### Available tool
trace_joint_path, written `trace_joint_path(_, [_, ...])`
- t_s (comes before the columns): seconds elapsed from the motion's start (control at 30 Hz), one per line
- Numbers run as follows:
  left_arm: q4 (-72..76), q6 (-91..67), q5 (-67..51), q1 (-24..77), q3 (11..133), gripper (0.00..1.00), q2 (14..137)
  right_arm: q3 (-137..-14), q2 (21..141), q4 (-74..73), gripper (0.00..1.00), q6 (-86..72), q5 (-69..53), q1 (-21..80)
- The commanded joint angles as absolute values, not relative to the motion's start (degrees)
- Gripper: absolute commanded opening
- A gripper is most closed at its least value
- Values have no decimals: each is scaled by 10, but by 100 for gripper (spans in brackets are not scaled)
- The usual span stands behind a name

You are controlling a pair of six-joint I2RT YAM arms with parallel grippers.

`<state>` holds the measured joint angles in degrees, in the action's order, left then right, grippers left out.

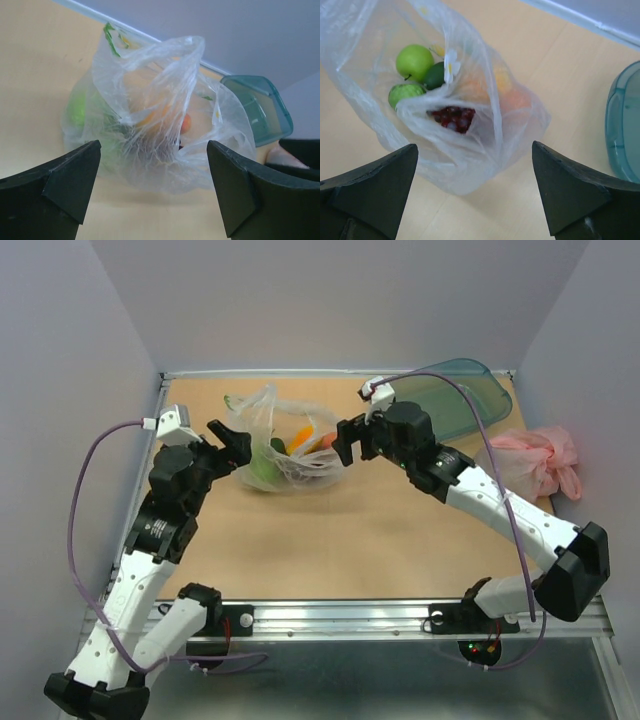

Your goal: Untie the knot of the plastic bag and take out the fruit

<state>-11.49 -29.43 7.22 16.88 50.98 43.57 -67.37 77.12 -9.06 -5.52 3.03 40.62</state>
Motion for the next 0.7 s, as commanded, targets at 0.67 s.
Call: trace_joint_path(0.67, [-62, -347, 345, 309, 503, 99, 615, -862, 991, -91, 86, 1, 154, 427])
